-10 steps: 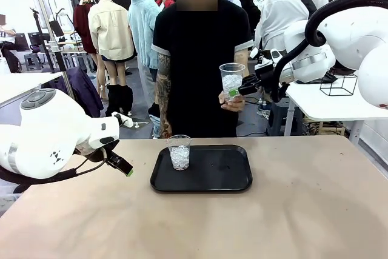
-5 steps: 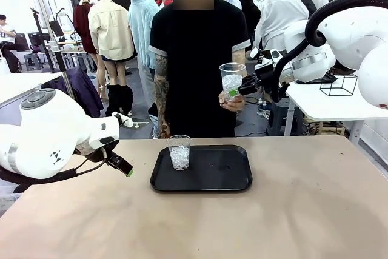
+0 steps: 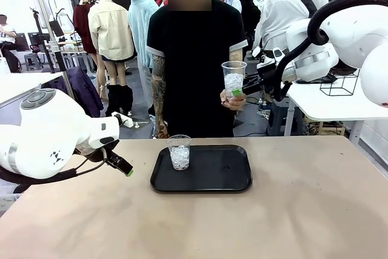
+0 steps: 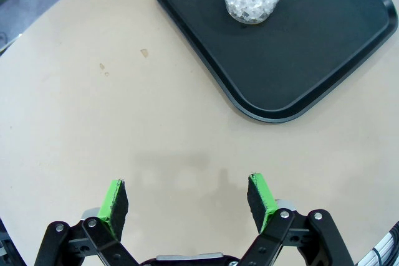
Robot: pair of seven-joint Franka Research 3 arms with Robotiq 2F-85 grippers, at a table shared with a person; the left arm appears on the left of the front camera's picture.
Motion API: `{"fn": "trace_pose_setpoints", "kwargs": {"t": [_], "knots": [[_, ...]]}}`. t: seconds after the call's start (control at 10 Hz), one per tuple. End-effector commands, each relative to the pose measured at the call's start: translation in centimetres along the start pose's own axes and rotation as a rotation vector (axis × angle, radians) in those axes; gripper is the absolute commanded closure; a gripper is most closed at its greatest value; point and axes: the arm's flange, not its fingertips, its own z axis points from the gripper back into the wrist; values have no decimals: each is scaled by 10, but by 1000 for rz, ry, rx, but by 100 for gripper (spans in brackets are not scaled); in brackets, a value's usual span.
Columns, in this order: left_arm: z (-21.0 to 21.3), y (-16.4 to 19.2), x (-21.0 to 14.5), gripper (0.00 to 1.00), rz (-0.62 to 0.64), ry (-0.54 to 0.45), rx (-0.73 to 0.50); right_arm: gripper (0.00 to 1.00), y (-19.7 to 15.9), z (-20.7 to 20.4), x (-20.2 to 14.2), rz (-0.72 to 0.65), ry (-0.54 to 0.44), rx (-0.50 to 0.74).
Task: Pour the drink into the iced cup.
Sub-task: Pick up the iced cup indicated by the human and present it to them.
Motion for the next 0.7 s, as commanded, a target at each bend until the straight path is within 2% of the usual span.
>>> {"fn": "trace_pose_setpoints", "kwargs": {"t": [0.0,0.2,0.4,0.6], "knots": [[1,2,0,0,3,-1,0,0,22,26,-11,-2,49,-58],[1,2,0,0,3,-1,0,0,52,67,-29,-83,90,-143],[1,2,0,0,3,-1,0,0,94,93,-46,-228,150,-220],[1,2,0,0,3,-1,0,0,141,119,-77,-525,345,-398]]}}
